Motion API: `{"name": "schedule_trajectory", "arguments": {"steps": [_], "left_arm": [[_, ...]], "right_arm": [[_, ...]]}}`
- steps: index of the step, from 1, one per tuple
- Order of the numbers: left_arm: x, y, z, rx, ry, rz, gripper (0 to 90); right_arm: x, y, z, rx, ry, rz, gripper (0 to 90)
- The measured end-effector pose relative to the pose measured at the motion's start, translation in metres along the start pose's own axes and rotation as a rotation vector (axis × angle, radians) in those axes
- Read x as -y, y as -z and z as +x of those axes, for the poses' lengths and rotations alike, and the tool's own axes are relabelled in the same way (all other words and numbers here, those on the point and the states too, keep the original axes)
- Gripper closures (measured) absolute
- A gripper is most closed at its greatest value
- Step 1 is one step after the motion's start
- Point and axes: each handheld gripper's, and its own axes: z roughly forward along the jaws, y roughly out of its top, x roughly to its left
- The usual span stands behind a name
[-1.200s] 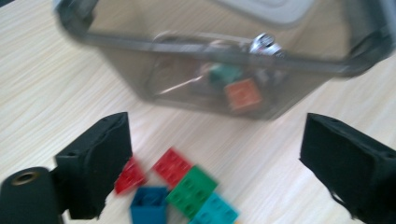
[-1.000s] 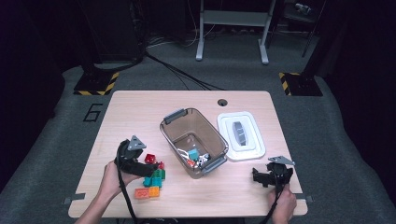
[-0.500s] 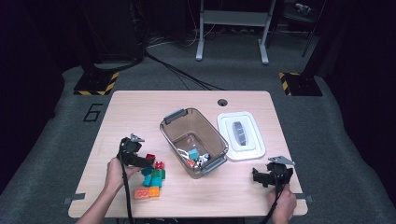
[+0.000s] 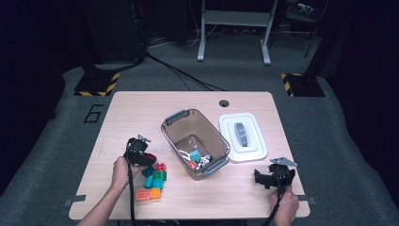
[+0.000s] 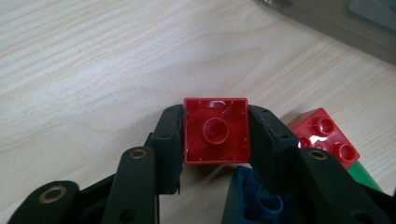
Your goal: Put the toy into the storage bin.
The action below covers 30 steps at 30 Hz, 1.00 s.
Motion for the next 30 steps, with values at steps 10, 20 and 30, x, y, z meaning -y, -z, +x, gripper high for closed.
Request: {"name": "schedule_trajectory", "arguments": {"steps": [10,20,30], "left_arm": [[0.0,0.005,0.001,-0.021,-0.008,-0.036,59.1],[-0.007,0.028,0.009,-0.028,0.014,-0.091,59.1],[-0.013,0.047,0.015,-0.035,0.004,-0.122,59.1]], "right_arm": [[0.0,0.0,0.0,0.0,-0.003,0.002,0.0],[0.0,0.0,0.0,0.0,-0.004,0.001,0.0],[0.0,0.0,0.001,0.001,-0.004,0.005,0.0]]}}
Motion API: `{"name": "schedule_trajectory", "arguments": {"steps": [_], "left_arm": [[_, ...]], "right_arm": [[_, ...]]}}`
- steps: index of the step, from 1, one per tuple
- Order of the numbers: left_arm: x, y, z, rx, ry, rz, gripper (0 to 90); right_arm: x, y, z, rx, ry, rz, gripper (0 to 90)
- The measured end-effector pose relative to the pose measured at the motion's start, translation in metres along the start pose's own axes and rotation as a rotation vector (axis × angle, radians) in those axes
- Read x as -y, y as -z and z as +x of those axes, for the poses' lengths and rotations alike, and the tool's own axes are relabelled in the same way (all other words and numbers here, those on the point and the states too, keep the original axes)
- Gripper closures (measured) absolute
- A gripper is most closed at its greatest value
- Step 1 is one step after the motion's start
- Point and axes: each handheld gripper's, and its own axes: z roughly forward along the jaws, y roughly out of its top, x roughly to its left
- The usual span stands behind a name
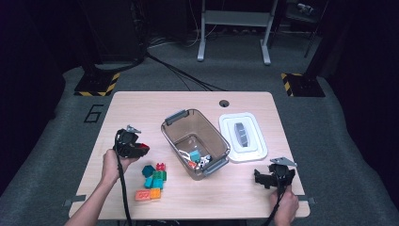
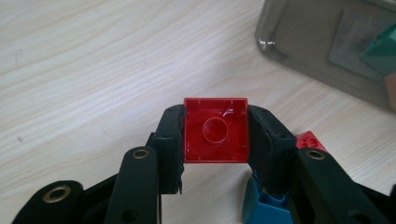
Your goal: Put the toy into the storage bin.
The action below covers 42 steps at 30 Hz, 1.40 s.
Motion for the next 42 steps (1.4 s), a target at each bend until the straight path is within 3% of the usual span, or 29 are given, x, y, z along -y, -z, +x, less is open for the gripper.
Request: {"name": "schedule_trajectory", "arguments": {"steps": [13,25,35,42], "left_arm": [[-0.027,0.033,0.005,-0.02,-0.033,-0.049,59.1],[-0.063,0.059,-0.004,-0.038,-0.078,-0.106,59.1],[-0.093,0.061,-0.024,-0.021,-0.153,-0.112,59.1],[-0.107,0.047,-0.045,0.004,-0.187,-0.112,59.0]], "right_arm": [[0.0,0.0,0.0,0.001,-0.005,0.0,0.0],[0.0,0.0,0.0,-0.001,-0.001,0.002,0.0],[0.0,0.0,0.0,-0.001,-0.003,0.0,0.0],[0.0,0.0,0.0,0.001,-0.005,-0.001,0.0]]}}
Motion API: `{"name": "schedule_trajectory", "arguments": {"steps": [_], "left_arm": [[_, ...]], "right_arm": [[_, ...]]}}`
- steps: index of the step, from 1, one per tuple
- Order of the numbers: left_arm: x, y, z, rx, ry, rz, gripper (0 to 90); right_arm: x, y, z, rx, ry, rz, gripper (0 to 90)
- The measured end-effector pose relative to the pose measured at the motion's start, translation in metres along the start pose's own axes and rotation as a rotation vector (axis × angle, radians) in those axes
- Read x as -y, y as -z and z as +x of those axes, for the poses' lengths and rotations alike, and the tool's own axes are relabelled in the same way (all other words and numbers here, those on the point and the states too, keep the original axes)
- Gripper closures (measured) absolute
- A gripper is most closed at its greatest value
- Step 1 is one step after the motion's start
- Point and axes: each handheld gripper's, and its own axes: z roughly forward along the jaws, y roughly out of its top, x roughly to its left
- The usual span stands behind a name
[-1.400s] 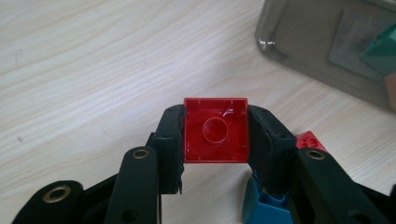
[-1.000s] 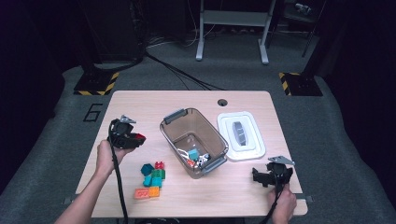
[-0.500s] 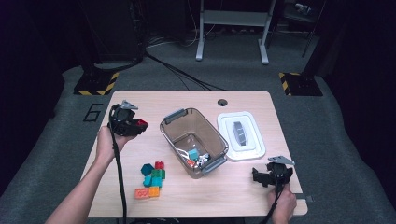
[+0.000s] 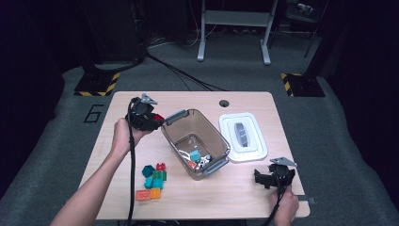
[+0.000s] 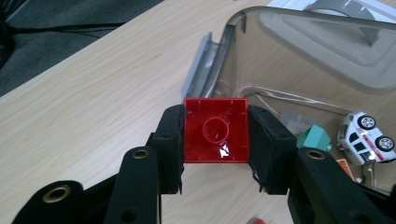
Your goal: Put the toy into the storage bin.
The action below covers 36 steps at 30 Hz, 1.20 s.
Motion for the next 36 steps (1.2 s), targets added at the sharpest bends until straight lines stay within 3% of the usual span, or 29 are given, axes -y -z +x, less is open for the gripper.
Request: {"name": "schedule_trajectory", "arguments": {"steps": [4,10,15,27,31,36], "left_arm": [[-0.005,-0.012,-0.01,0.039,-0.039,0.009,59.0],[-0.005,-0.033,-0.021,0.078,-0.077,0.062,59.0],[0.0,-0.042,-0.021,0.083,-0.089,0.112,58.9],[0.002,-0.049,-0.024,0.065,-0.125,0.143,57.8],[0.006,-0.042,-0.023,0.06,-0.106,0.122,43.0],[0.01,-0.024,-0.023,0.072,-0.102,0.053,28.6]], "right_arm": [[0.0,0.0,0.0,0.0,0.0,0.001,0.0],[0.0,0.0,0.0,0.0,0.0,0.001,0.0],[0.0,0.0,0.0,0.0,0.0,0.001,0.0],[0.0,0.0,0.0,0.0,0.0,0.001,0.0],[0.0,0.0,0.0,-0.001,0.001,0.0,0.0],[0.0,0.0,0.0,-0.001,0.001,0.001,0.0]]}}
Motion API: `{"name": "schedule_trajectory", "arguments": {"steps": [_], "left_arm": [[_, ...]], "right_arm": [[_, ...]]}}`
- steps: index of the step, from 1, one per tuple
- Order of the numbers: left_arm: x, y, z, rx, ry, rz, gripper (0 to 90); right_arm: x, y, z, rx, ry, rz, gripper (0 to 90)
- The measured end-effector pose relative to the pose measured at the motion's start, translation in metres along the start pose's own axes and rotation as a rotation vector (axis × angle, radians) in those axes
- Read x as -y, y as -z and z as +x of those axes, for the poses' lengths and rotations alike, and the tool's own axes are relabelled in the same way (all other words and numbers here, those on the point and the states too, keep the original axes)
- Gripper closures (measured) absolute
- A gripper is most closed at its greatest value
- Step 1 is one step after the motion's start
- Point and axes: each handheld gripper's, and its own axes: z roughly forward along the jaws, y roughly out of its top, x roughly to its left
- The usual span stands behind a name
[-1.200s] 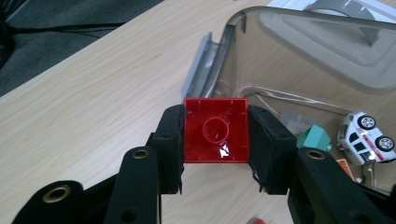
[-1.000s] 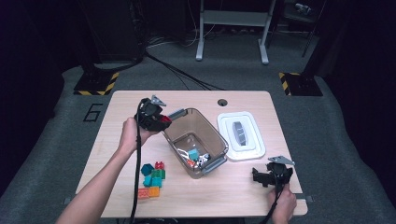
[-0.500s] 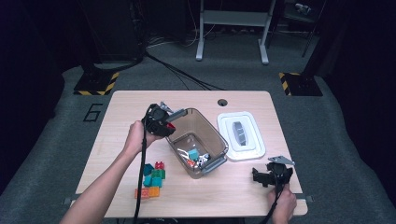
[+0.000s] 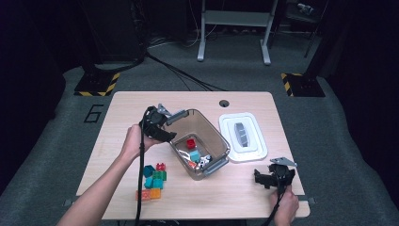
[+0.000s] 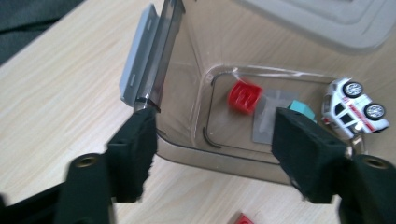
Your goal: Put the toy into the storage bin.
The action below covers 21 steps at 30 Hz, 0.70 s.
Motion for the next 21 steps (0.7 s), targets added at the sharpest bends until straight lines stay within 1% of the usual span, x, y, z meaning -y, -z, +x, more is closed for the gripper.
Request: {"name": "schedule_trajectory", "arguments": {"steps": [3,5,8,9,12,13,15,16,17,18,21], "left_arm": [[0.005,0.01,-0.001,0.0,-0.002,-0.028,23.0],[0.012,0.015,0.0,0.001,0.005,-0.041,20.4],[0.024,0.02,0.0,-0.002,0.021,-0.044,17.3],[0.029,0.023,0.001,0.0,0.032,-0.046,16.5],[0.044,0.029,0.005,-0.012,0.048,-0.067,15.1],[0.048,0.03,0.007,-0.013,0.047,-0.066,15.1],[0.06,0.033,0.011,-0.013,0.067,-0.063,15.1],[0.065,0.034,0.013,-0.019,0.07,-0.06,15.1],[0.069,0.034,0.015,-0.017,0.076,-0.055,15.1],[0.077,0.034,0.018,-0.015,0.093,-0.054,15.1],[0.089,0.033,0.023,-0.011,0.122,-0.05,15.0]], "right_arm": [[0.0,0.0,0.0,0.001,-0.001,-0.001,0.0],[0.0,0.0,0.0,0.0,-0.001,-0.001,0.0],[0.0,0.0,0.0,0.0,0.0,0.0,0.0],[0.0,0.0,0.0,0.001,-0.001,-0.001,0.0],[0.0,0.0,0.0,0.001,-0.001,-0.001,0.0],[0.0,0.0,0.0,-0.001,0.002,0.001,0.0],[0.0,0.0,0.0,0.001,0.003,0.002,0.0],[0.0,0.0,0.0,0.0,0.0,0.0,0.0],[0.0,0.0,0.0,-0.001,0.002,0.001,0.0],[0.0,0.0,0.0,-0.001,0.002,0.001,0.0],[0.0,0.0,0.0,0.001,-0.001,0.0,0.0]]}}
